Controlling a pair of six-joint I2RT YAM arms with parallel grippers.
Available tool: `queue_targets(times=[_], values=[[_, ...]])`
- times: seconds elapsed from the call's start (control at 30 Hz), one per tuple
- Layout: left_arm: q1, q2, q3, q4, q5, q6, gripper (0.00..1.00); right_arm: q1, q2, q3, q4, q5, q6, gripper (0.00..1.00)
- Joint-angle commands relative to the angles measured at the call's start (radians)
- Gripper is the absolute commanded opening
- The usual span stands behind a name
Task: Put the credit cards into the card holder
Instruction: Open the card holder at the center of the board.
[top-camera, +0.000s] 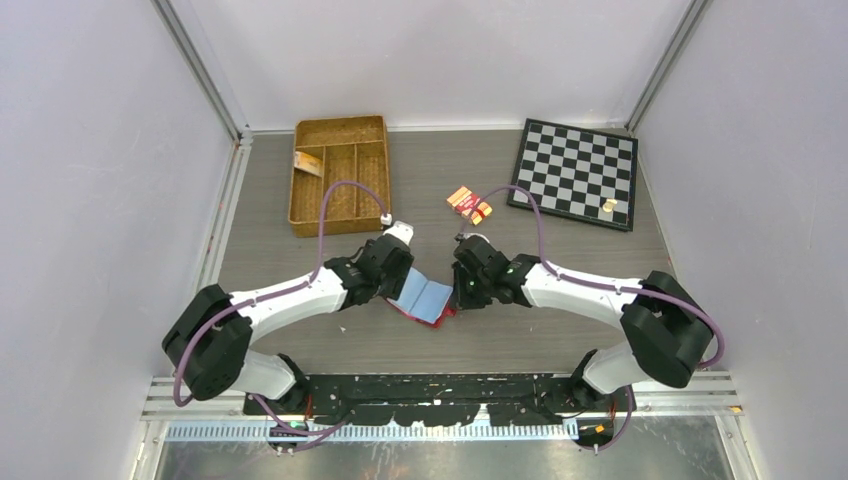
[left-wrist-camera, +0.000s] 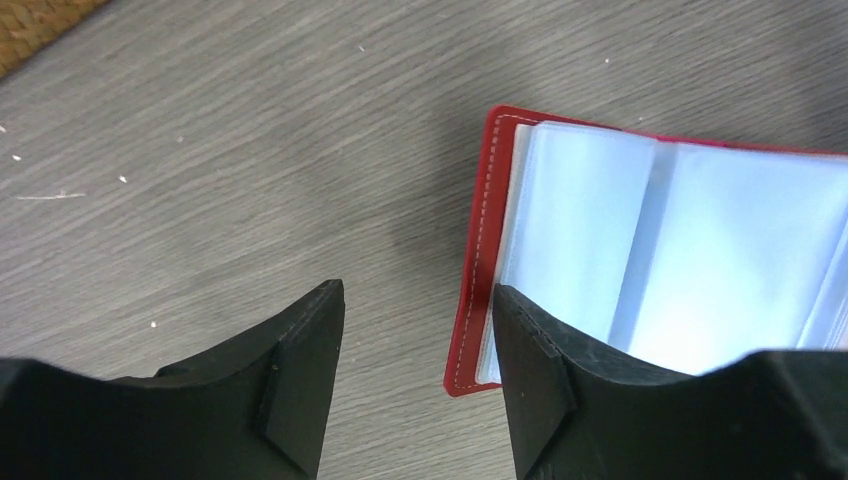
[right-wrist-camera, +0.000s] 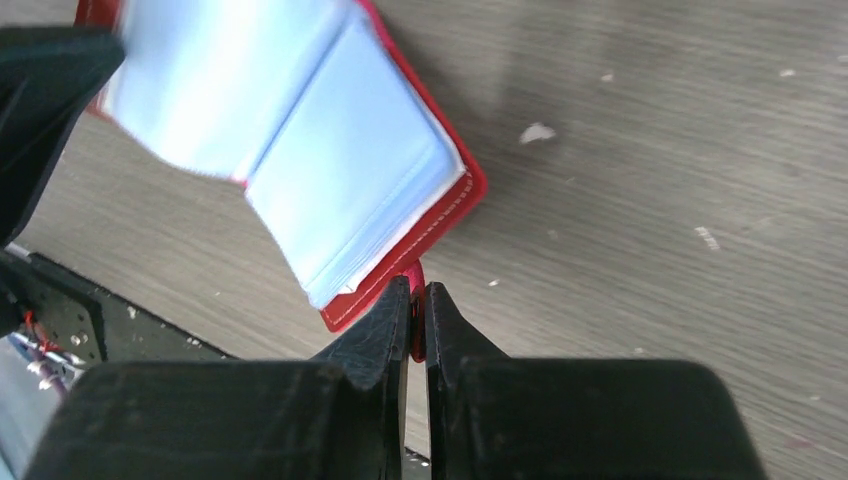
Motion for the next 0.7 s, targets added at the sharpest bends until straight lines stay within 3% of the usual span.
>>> queue_targets(times=[0.0, 0.13, 0.27, 0.37, 0.53, 0.67], values=[[0.002, 0.017, -0.021, 0.043, 0.026, -0.048, 0.58, -0.069, 0.003, -0.019, 0.006, 0.017, -0.072, 0.01], [0.002, 0.018, -0.045, 0.061, 0.055, -0.073, 0.57, -0.135, -0.002, -0.034, 0.016, -0.028, -0.103, 0.1], [0.001, 0.001, -0.062, 0.084, 0.114, -0.084, 0.57, -0.152, -0.032, -0.035, -0.002, -0.052, -0.116, 0.38], [0.002, -0.028, -0.056, 0.073, 0.136, -0.094, 0.57, -0.156, -0.072, -0.025, -0.044, -0.037, -0.121, 0.53], [0.002, -0.102, -0.031, 0.037, 0.155, -0.103, 0.59, -0.156, -0.155, 0.006, -0.104, -0.013, -0.118, 0.58], [0.002, -0.144, -0.014, 0.024, 0.165, -0.108, 0.6, -0.157, -0.163, 0.017, -0.07, -0.038, -0.107, 0.51]])
